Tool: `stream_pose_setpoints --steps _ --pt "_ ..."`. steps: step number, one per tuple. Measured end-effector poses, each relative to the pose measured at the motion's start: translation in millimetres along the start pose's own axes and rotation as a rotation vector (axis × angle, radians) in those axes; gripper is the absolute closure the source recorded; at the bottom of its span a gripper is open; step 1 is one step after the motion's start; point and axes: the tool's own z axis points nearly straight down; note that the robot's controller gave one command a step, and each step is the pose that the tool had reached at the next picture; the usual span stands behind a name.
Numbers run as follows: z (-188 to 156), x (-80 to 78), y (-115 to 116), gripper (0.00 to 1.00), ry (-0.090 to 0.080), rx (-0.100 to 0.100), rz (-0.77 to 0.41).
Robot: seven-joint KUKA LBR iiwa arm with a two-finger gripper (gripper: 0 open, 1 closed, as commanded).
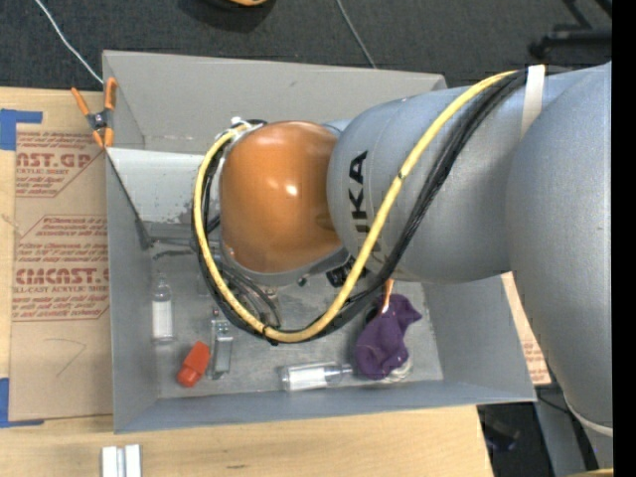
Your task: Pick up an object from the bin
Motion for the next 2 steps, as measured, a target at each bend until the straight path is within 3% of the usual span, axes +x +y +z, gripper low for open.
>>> stream_pose_setpoints --steps 1,2 --pt "-4.6 -2.0 -1.6 0.00 -0.007 -0.002 0.003" --pt "77.6 -3.2 2.9 0.00 -0.005 -0.001 -0.284"
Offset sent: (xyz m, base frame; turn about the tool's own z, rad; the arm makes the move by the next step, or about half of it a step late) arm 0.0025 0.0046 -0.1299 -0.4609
